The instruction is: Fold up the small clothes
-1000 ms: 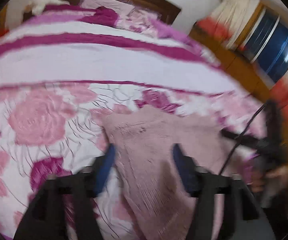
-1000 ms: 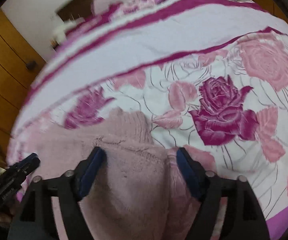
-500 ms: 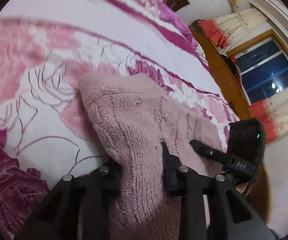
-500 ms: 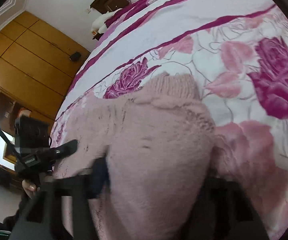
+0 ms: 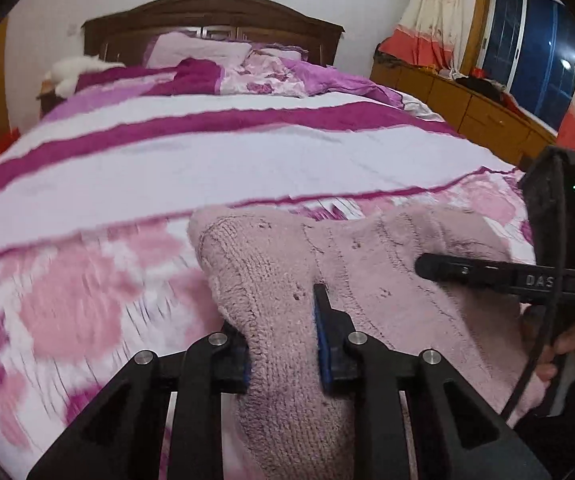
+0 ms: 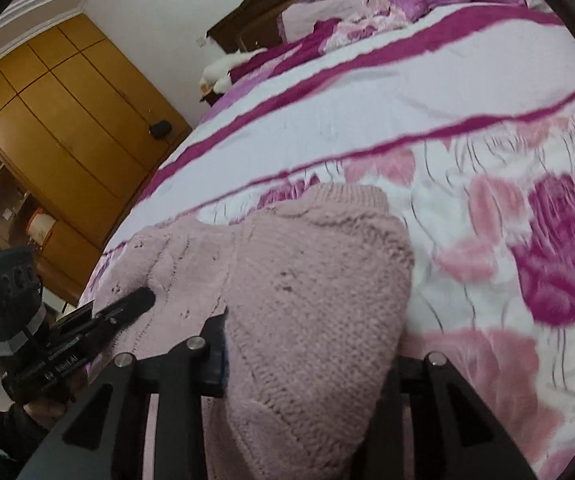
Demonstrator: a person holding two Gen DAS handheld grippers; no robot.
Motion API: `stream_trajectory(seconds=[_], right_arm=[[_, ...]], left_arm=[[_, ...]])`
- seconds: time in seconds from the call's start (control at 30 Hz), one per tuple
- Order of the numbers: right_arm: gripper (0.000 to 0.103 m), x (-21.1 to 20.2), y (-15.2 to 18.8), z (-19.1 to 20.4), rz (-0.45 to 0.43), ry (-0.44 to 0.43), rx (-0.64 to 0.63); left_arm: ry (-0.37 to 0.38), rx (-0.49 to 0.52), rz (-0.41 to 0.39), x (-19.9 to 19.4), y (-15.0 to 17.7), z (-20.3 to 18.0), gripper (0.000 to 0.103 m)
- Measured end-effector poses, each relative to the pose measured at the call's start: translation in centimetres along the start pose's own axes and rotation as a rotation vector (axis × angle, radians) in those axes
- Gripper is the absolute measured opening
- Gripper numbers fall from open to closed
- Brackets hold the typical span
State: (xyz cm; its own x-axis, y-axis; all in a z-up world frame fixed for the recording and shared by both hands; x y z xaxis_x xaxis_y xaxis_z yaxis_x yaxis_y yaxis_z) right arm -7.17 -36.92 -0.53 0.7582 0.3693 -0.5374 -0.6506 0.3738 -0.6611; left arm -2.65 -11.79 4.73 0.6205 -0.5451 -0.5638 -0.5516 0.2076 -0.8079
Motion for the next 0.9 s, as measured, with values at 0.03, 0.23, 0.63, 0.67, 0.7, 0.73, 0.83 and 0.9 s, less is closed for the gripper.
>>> stream_trajectory(seconds=[0.03, 0.23, 0.63, 0.67, 0.7, 0.73, 0.83, 0.9], right_arm=[[0.036, 0.3, -0.4, 0.1, -0.006, 0.005, 0.001], [0.035, 2.2, -3.8, -0.2, 0.002, -0.008, 0.014], [0.035, 10.2, -11.0, 1.5, 0.015, 0.047, -0.107], [0.035, 10.9, -11.6, 1.5, 0.014, 0.052, -0.107], [0.035, 11.4, -12.0, 1.5, 0.010, 0.053, -0.104], [0.035, 11.8, -12.4, 1.5, 0.004, 0.053, -0.103], [0.035, 13.2, -13.5, 0.9, -0.007, 0.053, -0.094], [0.036, 14.2, -13.8, 0.2, 0.013, 0.064, -0.084]], left_arm=[[0.000, 0.001, 0.000, 0.5, -0.7, 0.4, 0.000], [-0.033, 0.061, -0.008, 2.6, -3.7, 1.5, 0.000], [-0.114, -0.011, -0.052, 8.1, -7.9, 7.4, 0.000], [-0.116, -0.009, -0.052, 8.5, -8.2, 7.7, 0.000], [-0.119, -0.003, -0.054, 9.0, -8.7, 8.1, 0.000], [-0.120, 0.002, -0.055, 9.3, -8.9, 8.3, 0.000], [-0.121, 0.006, -0.039, 10.9, -9.6, 9.1, 0.000], [-0.106, 0.015, 0.025, 12.6, -9.6, 9.6, 0.002]])
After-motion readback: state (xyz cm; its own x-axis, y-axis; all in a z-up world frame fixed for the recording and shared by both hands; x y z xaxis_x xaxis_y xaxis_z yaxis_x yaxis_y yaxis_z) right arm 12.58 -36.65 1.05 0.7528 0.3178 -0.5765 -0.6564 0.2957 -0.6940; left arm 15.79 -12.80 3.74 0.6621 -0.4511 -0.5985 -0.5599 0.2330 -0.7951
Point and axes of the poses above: each gripper's, at about its wrist camera, not at the fingertips, and x roughly the way its jaws point, z to its left, y to its underside, the point moved 1 cm from there along x, roughly the way its jaws point, and after that the axes turned 7 degrees about -z, right-handed, at the moved point
